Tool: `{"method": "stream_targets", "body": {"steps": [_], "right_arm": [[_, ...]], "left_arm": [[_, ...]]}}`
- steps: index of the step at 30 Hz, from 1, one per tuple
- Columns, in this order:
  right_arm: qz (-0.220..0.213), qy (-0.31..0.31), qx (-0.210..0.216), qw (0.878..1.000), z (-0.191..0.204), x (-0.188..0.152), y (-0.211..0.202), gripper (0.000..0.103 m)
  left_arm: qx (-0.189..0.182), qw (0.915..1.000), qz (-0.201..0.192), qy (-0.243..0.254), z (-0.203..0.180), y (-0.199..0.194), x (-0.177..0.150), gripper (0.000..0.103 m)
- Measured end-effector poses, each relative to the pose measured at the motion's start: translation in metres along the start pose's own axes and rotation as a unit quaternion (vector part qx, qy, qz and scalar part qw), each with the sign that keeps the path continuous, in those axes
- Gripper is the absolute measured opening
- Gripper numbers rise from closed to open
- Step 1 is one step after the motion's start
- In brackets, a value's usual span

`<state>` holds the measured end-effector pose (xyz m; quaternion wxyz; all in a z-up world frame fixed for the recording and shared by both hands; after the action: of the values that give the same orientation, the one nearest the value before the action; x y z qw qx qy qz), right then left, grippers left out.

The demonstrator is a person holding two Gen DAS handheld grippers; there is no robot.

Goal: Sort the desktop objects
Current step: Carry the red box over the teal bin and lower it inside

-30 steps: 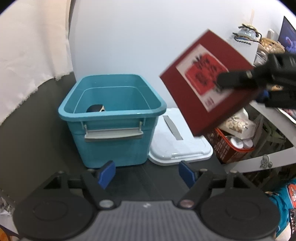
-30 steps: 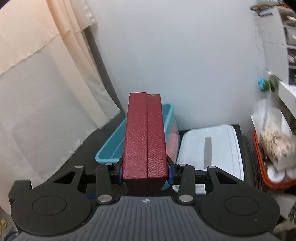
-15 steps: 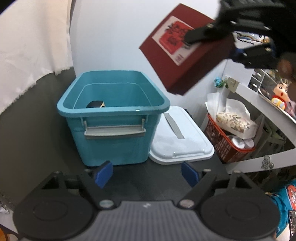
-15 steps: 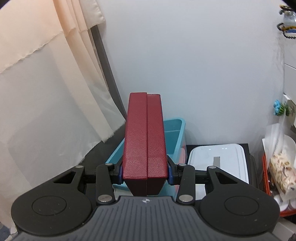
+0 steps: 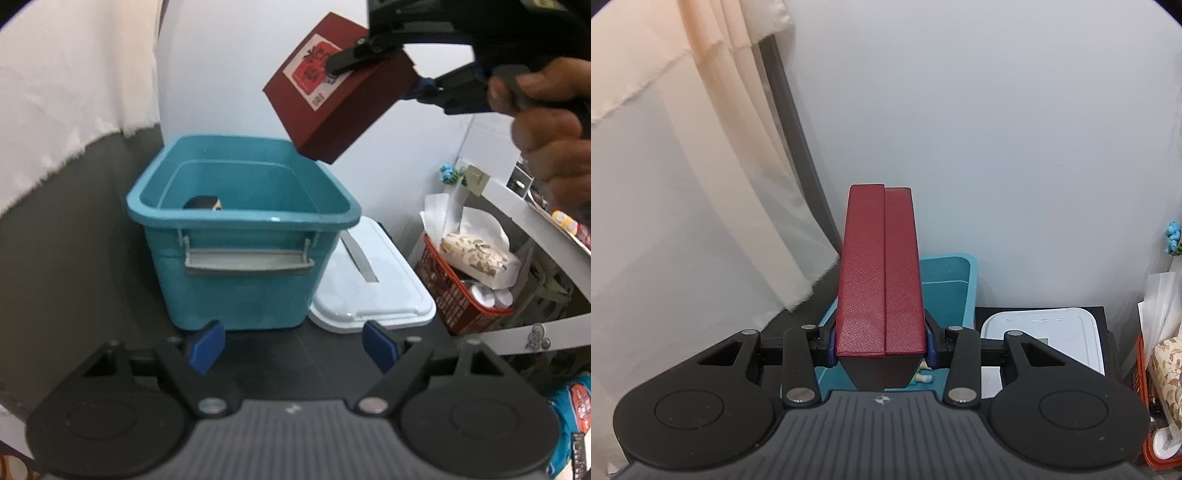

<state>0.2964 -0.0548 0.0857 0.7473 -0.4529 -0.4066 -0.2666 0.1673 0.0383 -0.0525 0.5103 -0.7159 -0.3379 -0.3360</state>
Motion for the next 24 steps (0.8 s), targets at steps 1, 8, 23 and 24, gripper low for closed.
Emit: {"method": "stream_targets", "body": {"steps": [1, 8, 23, 24], "right_arm": [[0.003, 0.001, -0.003, 1.000, -0.001, -0.001, 0.005, 0.044], [0.042, -0.016, -0.022, 0.999, 0.001, -0.021, 0.041, 0.044], [0.111, -0.061, -0.045, 0.991, 0.006, -0.044, 0.082, 0.044], [0.115, -0.065, -0.046, 0.990, 0.007, -0.045, 0.084, 0.044]], "left_arm": [[-0.001, 1.0000, 0.003, -0.002, 0.001, 0.002, -0.001, 0.084], [0.001, 1.0000, 0.001, 0.000, 0.001, 0.003, 0.000, 0.084], [0.011, 0.9999, 0.011, -0.004, 0.010, 0.008, -0.001, 0.084], [0.008, 0.9999, 0.011, -0.008, 0.010, 0.008, -0.001, 0.084]]}}
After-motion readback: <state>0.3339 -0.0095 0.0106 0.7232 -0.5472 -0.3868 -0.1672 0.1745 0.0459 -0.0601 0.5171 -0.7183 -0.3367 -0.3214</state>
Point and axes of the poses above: each gripper's, at about its wrist camera, not at the fingertips, and y roughly the way its jaws point, z to its left, x to its top, the point moved 6 cm from there along y, roughly the way its jaws point, and after that the axes turned 5 degrees about -z, right-handed, at the moved point
